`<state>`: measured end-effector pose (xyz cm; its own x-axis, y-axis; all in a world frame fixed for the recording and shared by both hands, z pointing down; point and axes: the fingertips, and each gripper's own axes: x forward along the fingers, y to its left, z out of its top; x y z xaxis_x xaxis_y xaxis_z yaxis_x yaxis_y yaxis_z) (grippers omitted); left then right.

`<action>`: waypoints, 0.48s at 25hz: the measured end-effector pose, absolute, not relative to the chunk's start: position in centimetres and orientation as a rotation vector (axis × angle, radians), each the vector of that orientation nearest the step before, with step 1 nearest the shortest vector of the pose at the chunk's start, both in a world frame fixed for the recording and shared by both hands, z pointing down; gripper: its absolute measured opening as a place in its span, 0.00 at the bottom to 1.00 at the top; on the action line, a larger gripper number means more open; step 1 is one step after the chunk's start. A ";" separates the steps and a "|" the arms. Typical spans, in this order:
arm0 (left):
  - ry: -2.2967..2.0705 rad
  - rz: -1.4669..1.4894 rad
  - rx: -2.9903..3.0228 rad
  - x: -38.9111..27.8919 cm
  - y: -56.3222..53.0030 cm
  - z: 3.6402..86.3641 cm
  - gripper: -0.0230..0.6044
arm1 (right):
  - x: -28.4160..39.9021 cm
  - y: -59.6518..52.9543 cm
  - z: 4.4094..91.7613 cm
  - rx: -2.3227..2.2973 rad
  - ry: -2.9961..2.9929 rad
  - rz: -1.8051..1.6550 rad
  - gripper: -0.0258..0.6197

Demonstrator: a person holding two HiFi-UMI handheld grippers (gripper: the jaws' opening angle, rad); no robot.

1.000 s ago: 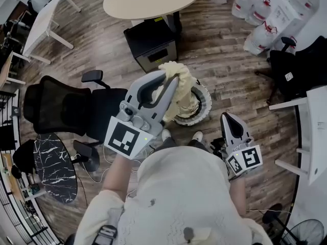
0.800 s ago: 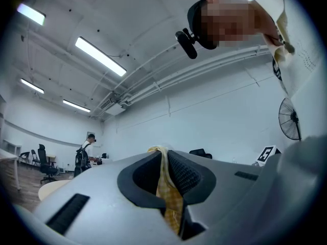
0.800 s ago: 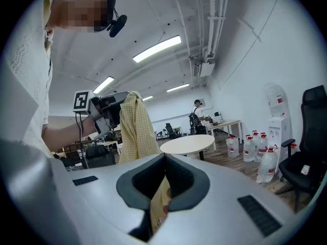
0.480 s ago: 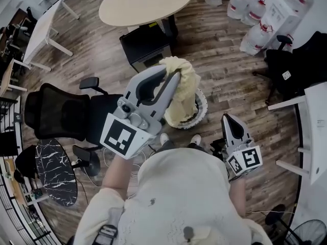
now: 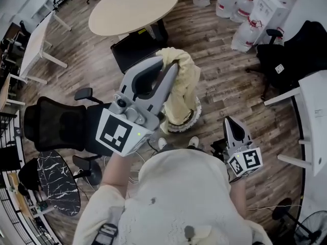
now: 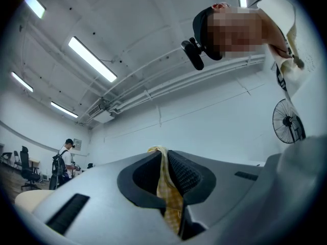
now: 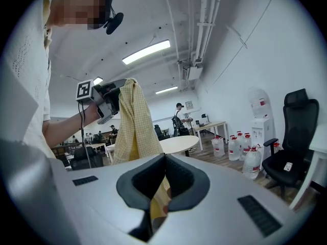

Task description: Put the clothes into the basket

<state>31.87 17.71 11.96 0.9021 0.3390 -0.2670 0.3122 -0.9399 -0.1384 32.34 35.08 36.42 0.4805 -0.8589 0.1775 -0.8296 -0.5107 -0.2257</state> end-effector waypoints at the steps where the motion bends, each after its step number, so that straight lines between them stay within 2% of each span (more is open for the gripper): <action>1: -0.524 0.447 -2.972 32.2 18.1 11.8 0.12 | 32.6 35.7 36.4 -2.616 1.477 -0.409 0.06; 12: -0.594 0.524 -2.916 34.6 20.1 9.4 0.12 | 33.1 38.7 37.0 -2.656 1.347 -0.417 0.06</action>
